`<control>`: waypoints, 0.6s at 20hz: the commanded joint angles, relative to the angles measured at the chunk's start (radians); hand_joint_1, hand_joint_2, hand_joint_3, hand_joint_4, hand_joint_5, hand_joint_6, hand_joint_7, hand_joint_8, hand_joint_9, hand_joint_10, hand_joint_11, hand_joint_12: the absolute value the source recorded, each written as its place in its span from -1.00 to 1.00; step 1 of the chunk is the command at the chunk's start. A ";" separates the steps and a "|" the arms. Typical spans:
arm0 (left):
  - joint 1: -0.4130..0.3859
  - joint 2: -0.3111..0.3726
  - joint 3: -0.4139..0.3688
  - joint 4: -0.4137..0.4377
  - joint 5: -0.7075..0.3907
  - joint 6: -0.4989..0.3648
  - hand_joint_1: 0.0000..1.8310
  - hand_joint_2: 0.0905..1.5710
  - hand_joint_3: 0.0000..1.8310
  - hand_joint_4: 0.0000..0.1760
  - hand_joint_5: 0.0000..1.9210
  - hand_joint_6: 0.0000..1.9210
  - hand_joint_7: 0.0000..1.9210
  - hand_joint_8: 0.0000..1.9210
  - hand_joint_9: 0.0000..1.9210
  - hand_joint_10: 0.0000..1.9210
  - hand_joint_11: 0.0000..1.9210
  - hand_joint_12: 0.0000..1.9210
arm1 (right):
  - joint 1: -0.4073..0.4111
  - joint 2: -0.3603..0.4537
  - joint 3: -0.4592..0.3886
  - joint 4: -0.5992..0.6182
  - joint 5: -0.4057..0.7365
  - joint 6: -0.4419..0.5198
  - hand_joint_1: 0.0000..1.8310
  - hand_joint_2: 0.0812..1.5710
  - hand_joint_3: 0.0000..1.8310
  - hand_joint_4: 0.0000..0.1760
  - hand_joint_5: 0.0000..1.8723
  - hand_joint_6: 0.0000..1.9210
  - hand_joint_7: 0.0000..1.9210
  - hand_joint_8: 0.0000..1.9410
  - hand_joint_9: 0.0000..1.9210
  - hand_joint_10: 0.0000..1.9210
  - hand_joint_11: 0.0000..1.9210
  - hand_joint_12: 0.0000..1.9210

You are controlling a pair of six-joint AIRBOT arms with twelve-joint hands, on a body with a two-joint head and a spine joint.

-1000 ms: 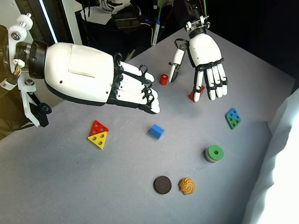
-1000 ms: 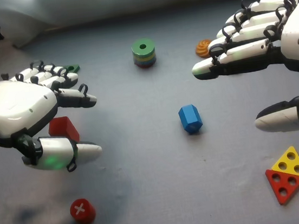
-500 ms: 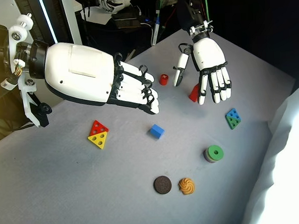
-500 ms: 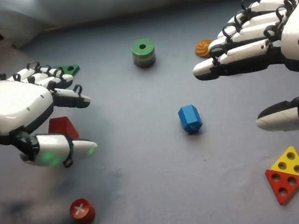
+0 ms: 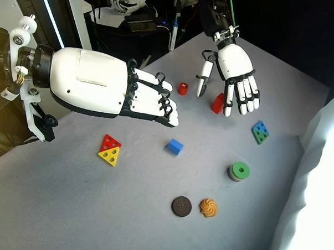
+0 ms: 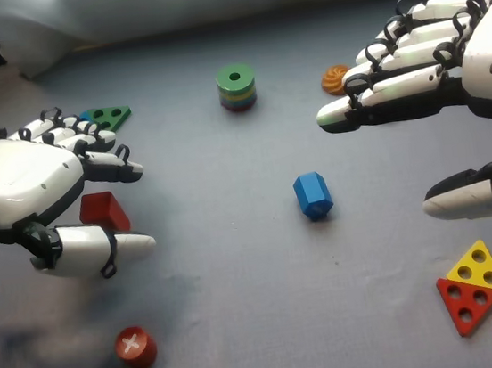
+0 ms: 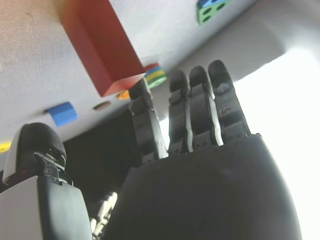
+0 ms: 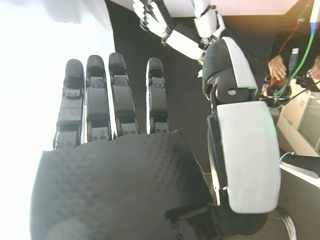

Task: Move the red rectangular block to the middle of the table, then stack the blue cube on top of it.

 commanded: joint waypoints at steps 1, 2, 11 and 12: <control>-0.004 0.002 0.009 0.011 -0.108 -0.006 -0.63 0.26 -1.00 0.75 -0.45 -1.00 -0.75 -1.00 -0.88 -1.00 -1.00 -0.71 | 0.009 0.011 -0.004 0.015 0.114 0.006 -0.43 0.47 -1.00 -1.00 -0.74 -1.00 -0.75 -1.00 -0.79 -0.99 -1.00 -0.51; -0.004 -0.002 0.016 0.011 -0.109 -0.007 -0.62 0.25 -1.00 0.68 -0.45 -1.00 -0.75 -1.00 -0.87 -1.00 -1.00 -0.68 | 0.009 0.011 -0.004 0.015 0.114 0.006 -0.42 0.46 -1.00 -1.00 -0.73 -0.99 -0.74 -1.00 -0.77 -0.99 -1.00 -0.47; 0.008 -0.010 0.046 0.011 -0.109 -0.022 -0.69 0.31 -1.00 0.58 -0.44 -1.00 -0.74 -1.00 -0.88 -1.00 -1.00 -0.69 | 0.009 0.011 -0.004 0.015 0.114 0.006 -0.46 0.48 -1.00 -1.00 -0.74 -1.00 -0.75 -1.00 -0.78 -1.00 -1.00 -0.52; 0.010 -0.010 0.047 0.011 -0.109 -0.026 -0.70 0.32 -1.00 0.55 -0.46 -1.00 -0.74 -1.00 -0.88 -1.00 -1.00 -0.72 | 0.009 0.011 -0.004 0.015 0.114 0.006 -0.46 0.47 -1.00 -1.00 -0.74 -1.00 -0.75 -1.00 -0.78 -1.00 -1.00 -0.53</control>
